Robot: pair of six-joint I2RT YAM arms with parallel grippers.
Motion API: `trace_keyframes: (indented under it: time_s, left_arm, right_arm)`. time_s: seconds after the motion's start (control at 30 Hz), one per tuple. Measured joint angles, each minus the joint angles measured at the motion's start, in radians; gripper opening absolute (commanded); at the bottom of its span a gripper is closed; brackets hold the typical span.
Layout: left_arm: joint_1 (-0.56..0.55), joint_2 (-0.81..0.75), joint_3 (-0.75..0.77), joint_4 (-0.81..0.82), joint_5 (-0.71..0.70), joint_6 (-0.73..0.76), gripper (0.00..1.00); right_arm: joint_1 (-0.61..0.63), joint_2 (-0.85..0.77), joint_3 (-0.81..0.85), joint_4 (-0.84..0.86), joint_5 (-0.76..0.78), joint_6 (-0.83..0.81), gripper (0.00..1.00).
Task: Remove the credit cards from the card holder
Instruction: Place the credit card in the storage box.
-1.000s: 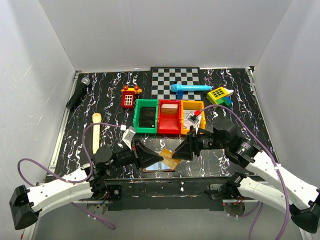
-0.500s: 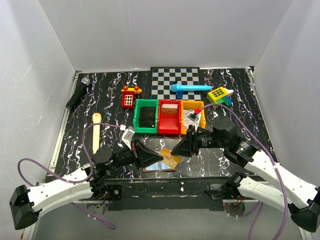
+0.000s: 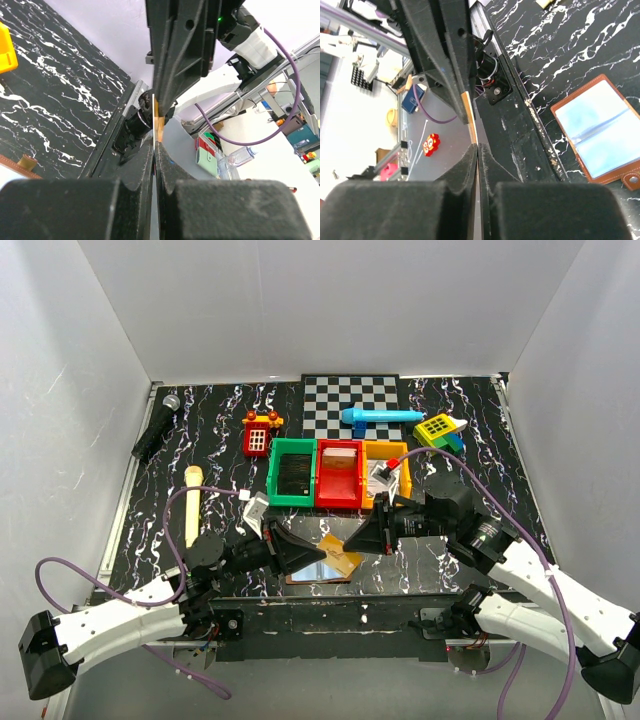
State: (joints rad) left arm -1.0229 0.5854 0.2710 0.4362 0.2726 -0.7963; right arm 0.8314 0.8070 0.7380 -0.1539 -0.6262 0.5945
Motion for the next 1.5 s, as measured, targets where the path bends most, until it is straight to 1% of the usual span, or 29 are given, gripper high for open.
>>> trace_keyframes:
  time_s: [0.07, 0.1, 0.13, 0.27, 0.33, 0.43, 0.53, 0.63, 0.7, 0.77, 0.93, 1.03, 1.1, 1.2, 1.37, 1.5]
  left_arm:
    - [0.000, 0.000, 0.000, -0.011, -0.004, -0.001, 0.00]
    - [0.001, 0.000, 0.000, -0.013, -0.004, -0.002, 0.04]
    - [0.001, 0.000, 0.000, -0.014, -0.004, -0.002, 0.16]
    - [0.001, 0.005, 0.000, -0.018, -0.004, 0.003, 0.52]
    - [0.001, 0.010, 0.000, -0.024, -0.009, 0.002, 0.61]
    - [0.001, 0.006, 0.006, -0.074, -0.040, 0.001, 0.63]
    - [0.001, -0.036, 0.018, -0.179, -0.111, 0.001, 0.66]
    - [0.001, -0.142, 0.038, -0.337, -0.244, -0.006, 0.66]
    - [0.001, -0.217, 0.050, -0.428, -0.320, -0.013, 0.67]
    - [0.001, -0.302, 0.060, -0.520, -0.396, -0.025, 0.68]
    - [0.002, -0.476, 0.063, -0.690, -0.527, -0.054, 0.69]
    - [0.003, -0.539, 0.061, -0.742, -0.567, -0.065, 0.69]
    - [0.003, -0.549, 0.058, -0.759, -0.580, -0.068, 0.69]
    - [0.003, -0.525, 0.058, -0.778, -0.584, -0.066, 0.69]
    - [0.003, -0.444, 0.059, -0.801, -0.578, -0.045, 0.68]
    - [0.003, -0.425, 0.060, -0.813, -0.570, -0.026, 0.67]
  right_arm:
    - [0.000, -0.001, 0.000, 0.001, -0.014, -0.003, 0.01]
    - [0.000, -0.002, 0.000, 0.000, -0.019, -0.005, 0.01]
    - [0.000, -0.002, 0.000, 0.000, -0.023, -0.005, 0.01]
    - [0.000, -0.001, 0.003, -0.006, -0.029, -0.010, 0.01]
    - [0.000, 0.004, 0.018, -0.027, -0.028, -0.021, 0.01]
    - [-0.003, 0.032, 0.075, -0.086, -0.024, -0.050, 0.01]
    - [-0.016, 0.082, 0.183, -0.185, 0.014, -0.106, 0.01]
    - [-0.030, 0.147, 0.325, -0.290, 0.103, -0.193, 0.01]
    - [-0.037, 0.190, 0.399, -0.326, 0.151, -0.302, 0.01]
    - [-0.040, 0.221, 0.429, -0.346, 0.179, -0.444, 0.01]
    - [-0.045, 0.274, 0.387, -0.392, 0.287, -0.818, 0.01]
    - [-0.059, 0.329, 0.382, -0.407, 0.318, -0.981, 0.01]
    - [-0.084, 0.383, 0.385, -0.400, 0.314, -1.081, 0.01]
    - [-0.125, 0.468, 0.388, -0.378, 0.297, -1.183, 0.01]
    - [-0.172, 0.608, 0.464, -0.352, 0.261, -1.284, 0.01]
    - [-0.195, 0.683, 0.508, -0.307, 0.249, -1.338, 0.01]
